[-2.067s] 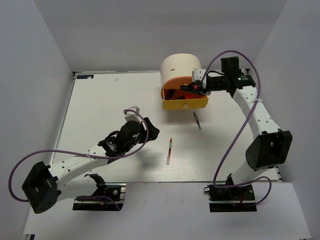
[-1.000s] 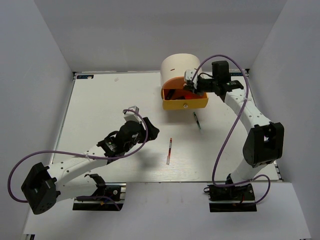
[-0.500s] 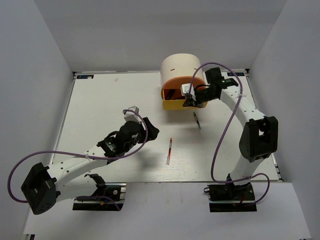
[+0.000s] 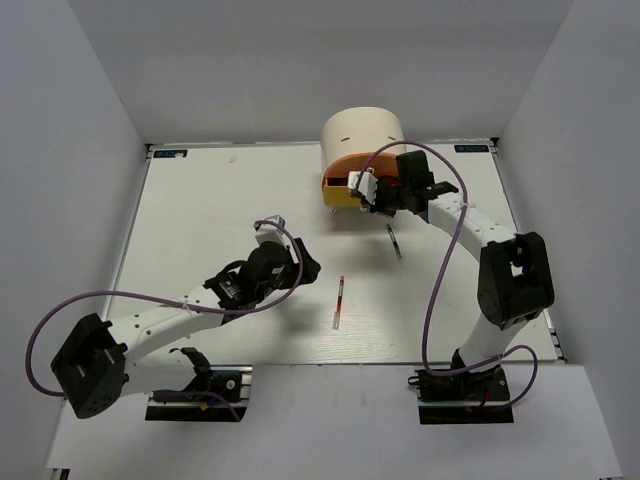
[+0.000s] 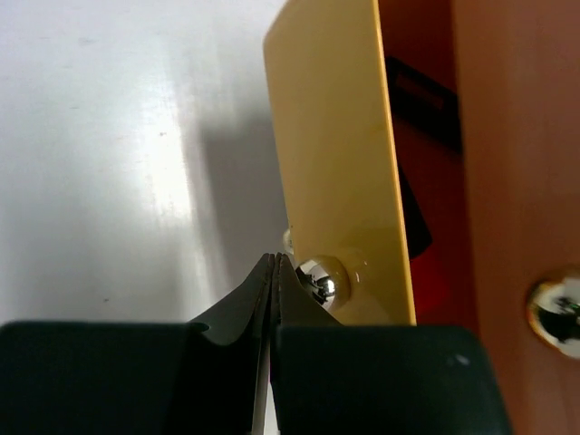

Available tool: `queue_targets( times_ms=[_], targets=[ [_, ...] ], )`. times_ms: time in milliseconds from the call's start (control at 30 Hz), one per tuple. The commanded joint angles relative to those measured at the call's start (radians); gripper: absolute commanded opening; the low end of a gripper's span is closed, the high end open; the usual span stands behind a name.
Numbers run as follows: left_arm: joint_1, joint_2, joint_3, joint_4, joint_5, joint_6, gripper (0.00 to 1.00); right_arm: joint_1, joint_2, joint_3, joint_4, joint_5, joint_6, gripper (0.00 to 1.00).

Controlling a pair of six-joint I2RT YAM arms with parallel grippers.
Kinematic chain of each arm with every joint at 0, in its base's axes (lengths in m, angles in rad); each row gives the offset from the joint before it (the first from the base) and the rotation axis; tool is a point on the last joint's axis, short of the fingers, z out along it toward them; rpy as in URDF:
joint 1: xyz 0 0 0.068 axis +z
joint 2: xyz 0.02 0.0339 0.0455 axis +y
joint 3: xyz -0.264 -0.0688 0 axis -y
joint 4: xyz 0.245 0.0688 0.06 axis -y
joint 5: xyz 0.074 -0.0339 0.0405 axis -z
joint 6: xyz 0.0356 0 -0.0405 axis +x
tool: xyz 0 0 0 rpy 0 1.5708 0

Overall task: Sort the stationery into containers
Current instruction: Close the drawer in the storage box, then open the drawer in the storage box.

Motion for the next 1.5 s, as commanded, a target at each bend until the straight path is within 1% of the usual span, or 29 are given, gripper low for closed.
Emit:
queue_targets(
  times_ms=[0, 200, 367, 467, 500, 533, 567, 600, 633, 667, 700, 733, 767, 800, 833, 867, 900, 967, 1000, 1033, 1067, 1133, 1167, 1200, 1233, 1267, 1367, 1433, 1467],
  targets=[
    [0.002, 0.007, 0.041, 0.005, 0.026, 0.013, 0.8, 0.006, -0.051, -0.011, 0.22, 0.107, 0.087, 0.0],
    [0.002, 0.007, 0.041, 0.014, 0.026, 0.022, 0.8, 0.012, -0.042, -0.028, 0.289, 0.167, 0.113, 0.0],
    [0.002, 0.042, 0.05, 0.014, 0.044, 0.033, 0.8, 0.016, -0.034, -0.034, 0.292, 0.191, 0.114, 0.0],
    [0.002, 0.091, 0.084, 0.005, 0.055, 0.052, 0.8, 0.015, -0.054, -0.03, 0.268, 0.149, 0.108, 0.0],
    [0.002, 0.109, 0.108, -0.009, 0.055, 0.053, 0.8, 0.01, -0.067, -0.025, 0.246, 0.082, 0.105, 0.0],
    [-0.008, 0.15, 0.123, -0.009, 0.067, 0.077, 0.8, 0.007, -0.089, -0.018, 0.143, 0.043, 0.062, 0.0],
    [-0.009, 0.175, 0.14, -0.022, 0.082, 0.086, 0.8, 0.003, -0.103, -0.025, 0.12, -0.045, 0.056, 0.01],
    [-0.009, 0.2, 0.174, -0.041, 0.093, 0.086, 0.8, -0.001, -0.116, -0.037, 0.103, -0.069, 0.048, 0.12],
    [-0.009, 0.253, 0.189, -0.052, 0.114, 0.095, 0.79, -0.002, -0.172, -0.104, 0.111, -0.091, 0.06, 0.21],
    [-0.009, 0.279, 0.214, -0.052, 0.128, 0.108, 0.77, -0.002, -0.194, -0.135, 0.137, -0.104, 0.083, 0.52],
    [-0.009, 0.304, 0.225, -0.052, 0.15, 0.108, 0.74, -0.002, -0.23, -0.168, 0.211, -0.097, 0.117, 0.8],
    [-0.009, 0.328, 0.237, -0.062, 0.16, 0.117, 0.69, -0.002, -0.26, -0.268, 0.291, -0.086, 0.259, 0.9],
    [-0.009, 0.353, 0.261, -0.062, 0.171, 0.126, 0.66, -0.002, -0.271, -0.293, 0.368, -0.044, 0.316, 0.9],
    [-0.009, 0.4, 0.275, -0.082, 0.18, 0.126, 0.63, -0.008, -0.278, -0.336, 0.393, 0.014, 0.44, 0.9],
    [-0.009, 0.422, 0.289, -0.082, 0.196, 0.14, 0.6, -0.01, -0.275, -0.337, 0.407, 0.067, 0.55, 0.9],
    [-0.018, 0.442, 0.315, -0.096, 0.206, 0.149, 0.6, -0.01, -0.268, -0.331, 0.358, 0.069, 0.583, 0.89],
    [-0.018, 0.46, 0.326, -0.105, 0.216, 0.149, 0.6, -0.033, -0.254, -0.324, 0.34, 0.055, 0.655, 0.7],
    [-0.018, 0.499, 0.344, -0.116, 0.216, 0.161, 0.6, -0.06, -0.251, -0.315, 0.309, 0.046, 0.798, 0.41],
    [-0.018, 0.508, 0.344, -0.116, 0.225, 0.161, 0.6, -0.066, -0.249, -0.338, 0.313, 0.069, 0.832, 0.22],
    [-0.018, 0.52, 0.344, -0.116, 0.225, 0.161, 0.6, -0.068, -0.246, -0.35, 0.344, 0.079, 0.935, 0.2],
    [-0.018, 0.52, 0.344, -0.116, 0.225, 0.161, 0.6, -0.083, -0.242, -0.372, 0.378, 0.087, 0.976, 0.2],
    [-0.018, 0.52, 0.344, -0.125, 0.225, 0.161, 0.61, -0.091, -0.232, -0.393, 0.425, 0.109, 1.045, 0.32],
    [-0.018, 0.52, 0.344, -0.125, 0.225, 0.161, 0.63, -0.097, -0.214, -0.393, 0.439, 0.103, 1.139, 0.39],
    [-0.018, 0.52, 0.344, -0.125, 0.225, 0.161, 0.63, -0.097, -0.206, -0.393, 0.459, 0.096, 1.169, 0.49],
    [-0.018, 0.52, 0.332, -0.125, 0.225, 0.161, 0.64, -0.094, -0.202, -0.399, 0.476, 0.092, 1.229, 0.51],
    [-0.018, 0.504, 0.332, -0.125, 0.216, 0.161, 0.66, -0.097, -0.193, -0.41, 0.541, 0.086, 1.292, 0.54],
    [-0.027, 0.464, 0.302, -0.125, 0.197, 0.161, 0.67, -0.091, -0.171, -0.444, 0.609, 0.119, 1.441, 0.67],
    [-0.027, 0.436, 0.276, -0.125, 0.187, 0.152, 0.69, -0.096, -0.133, -0.455, 0.684, 0.145, 1.537, 0.68],
    [-0.027, 0.427, 0.275, -0.125, 0.187, 0.143, 0.69, -0.097, -0.11, -0.461, 0.73, 0.155, 1.626, 0.68]
  ],
)
